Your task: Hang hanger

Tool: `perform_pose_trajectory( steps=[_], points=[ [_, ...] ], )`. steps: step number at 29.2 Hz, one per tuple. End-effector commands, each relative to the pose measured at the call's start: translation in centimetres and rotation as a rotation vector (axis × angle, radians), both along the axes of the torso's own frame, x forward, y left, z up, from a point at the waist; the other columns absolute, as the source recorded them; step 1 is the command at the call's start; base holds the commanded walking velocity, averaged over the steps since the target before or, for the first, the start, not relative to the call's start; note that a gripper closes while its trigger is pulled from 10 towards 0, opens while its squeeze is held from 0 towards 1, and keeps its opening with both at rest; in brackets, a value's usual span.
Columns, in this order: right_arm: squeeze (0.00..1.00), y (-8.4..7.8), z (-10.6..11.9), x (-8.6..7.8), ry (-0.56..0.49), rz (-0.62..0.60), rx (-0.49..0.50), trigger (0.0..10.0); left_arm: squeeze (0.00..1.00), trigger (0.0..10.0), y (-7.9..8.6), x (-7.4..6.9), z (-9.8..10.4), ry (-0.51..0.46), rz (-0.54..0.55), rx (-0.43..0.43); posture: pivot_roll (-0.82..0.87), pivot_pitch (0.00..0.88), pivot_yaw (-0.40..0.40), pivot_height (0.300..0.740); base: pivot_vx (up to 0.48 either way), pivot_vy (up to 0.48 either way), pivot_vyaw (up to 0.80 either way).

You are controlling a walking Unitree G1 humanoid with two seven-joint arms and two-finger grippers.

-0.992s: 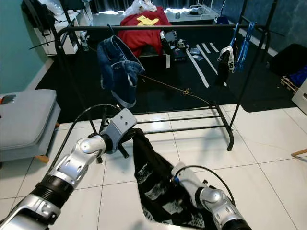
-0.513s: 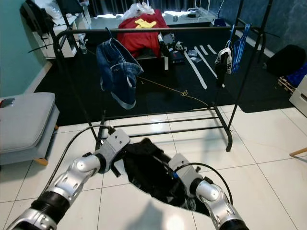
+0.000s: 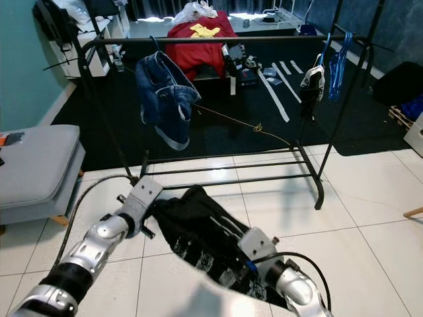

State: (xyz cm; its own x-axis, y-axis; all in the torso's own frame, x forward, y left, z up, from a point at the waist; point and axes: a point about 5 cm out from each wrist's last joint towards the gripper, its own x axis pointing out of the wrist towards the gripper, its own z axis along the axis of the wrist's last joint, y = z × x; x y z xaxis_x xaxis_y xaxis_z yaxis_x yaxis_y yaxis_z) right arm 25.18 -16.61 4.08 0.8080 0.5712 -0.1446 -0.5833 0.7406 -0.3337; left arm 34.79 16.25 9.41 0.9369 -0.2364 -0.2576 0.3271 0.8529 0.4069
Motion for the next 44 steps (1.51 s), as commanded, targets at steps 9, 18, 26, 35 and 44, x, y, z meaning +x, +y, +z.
perform_pose_trajectory(
  steps=[9,18,26,35,44],
  points=[
    [0.0,-2.9,-4.0,-0.5,0.388,-0.122,-0.161,0.0,0.0,0.0,-0.9,2.7,9.1,-0.347,-0.03,-0.139,0.05,0.089,0.064,0.74,0.0,0.0,0.0],
    [0.0,-2.8,-6.0,-0.6,0.55,-0.068,-0.254,0.0,0.0,0.0,-2.4,3.4,16.1,-0.553,-0.106,-0.219,0.04,0.074,0.067,0.74,0.0,0.0,0.0],
    [0.0,-2.7,-6.9,-1.2,0.588,-0.059,-0.283,0.0,0.0,0.0,-2.2,3.6,17.3,-0.595,-0.108,-0.185,0.04,0.065,0.067,0.74,0.0,0.0,0.0],
    [0.0,-2.7,-7.8,-2.2,0.505,-0.078,-0.309,0.0,0.0,0.0,-1.5,3.8,16.9,-0.562,-0.109,-0.14,0.04,0.056,0.068,0.74,0.0,0.0,0.0],
    [0.0,-1.6,-2.7,0.5,0.076,0.009,-0.147,0.0,0.0,0.0,-3.0,3.6,14.0,-0.441,-0.196,-0.113,0.03,0.069,0.071,0.74,0.0,0.0,0.0]
  ],
)
